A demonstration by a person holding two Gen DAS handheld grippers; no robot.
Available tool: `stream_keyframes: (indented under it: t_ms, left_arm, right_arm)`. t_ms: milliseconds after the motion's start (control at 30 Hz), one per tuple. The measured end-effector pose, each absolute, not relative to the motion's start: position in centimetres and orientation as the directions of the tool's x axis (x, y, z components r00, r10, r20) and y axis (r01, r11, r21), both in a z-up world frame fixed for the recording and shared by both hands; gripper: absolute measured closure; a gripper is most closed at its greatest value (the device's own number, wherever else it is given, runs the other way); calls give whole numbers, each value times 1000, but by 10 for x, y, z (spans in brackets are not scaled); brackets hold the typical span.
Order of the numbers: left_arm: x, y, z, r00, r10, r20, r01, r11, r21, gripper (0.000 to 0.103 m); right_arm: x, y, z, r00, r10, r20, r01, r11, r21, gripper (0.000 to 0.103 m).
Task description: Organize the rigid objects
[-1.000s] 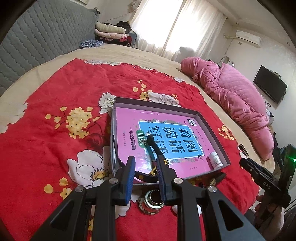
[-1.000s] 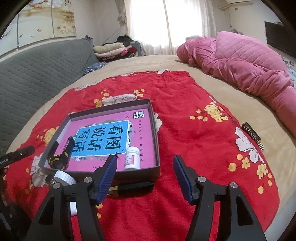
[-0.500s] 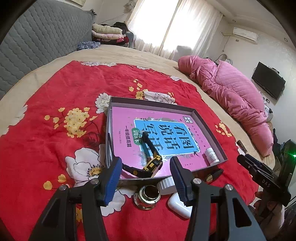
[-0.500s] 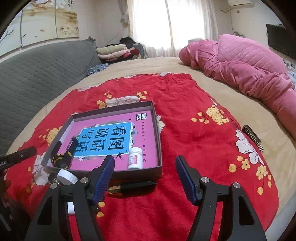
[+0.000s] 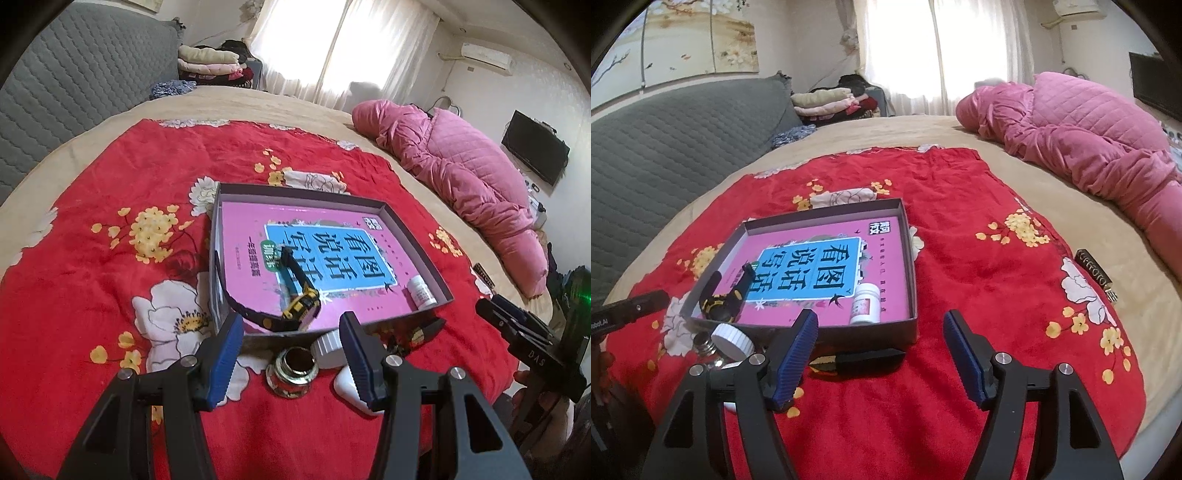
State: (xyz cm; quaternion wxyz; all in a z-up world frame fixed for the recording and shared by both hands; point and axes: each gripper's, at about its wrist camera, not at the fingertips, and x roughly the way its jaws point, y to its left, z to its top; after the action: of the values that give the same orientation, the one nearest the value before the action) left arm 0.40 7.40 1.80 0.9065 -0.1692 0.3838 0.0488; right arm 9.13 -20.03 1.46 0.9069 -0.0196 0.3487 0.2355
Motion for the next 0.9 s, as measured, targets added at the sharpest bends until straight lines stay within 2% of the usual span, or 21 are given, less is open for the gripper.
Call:
stream_keyframes:
  t_ms: [900]
  left_arm:
    - [-2,41,-1,622,-70,-780,-160,964,-214,49]
  right_arm:
    - [70,-190,10,604,439,-666,-511,854,100,31]
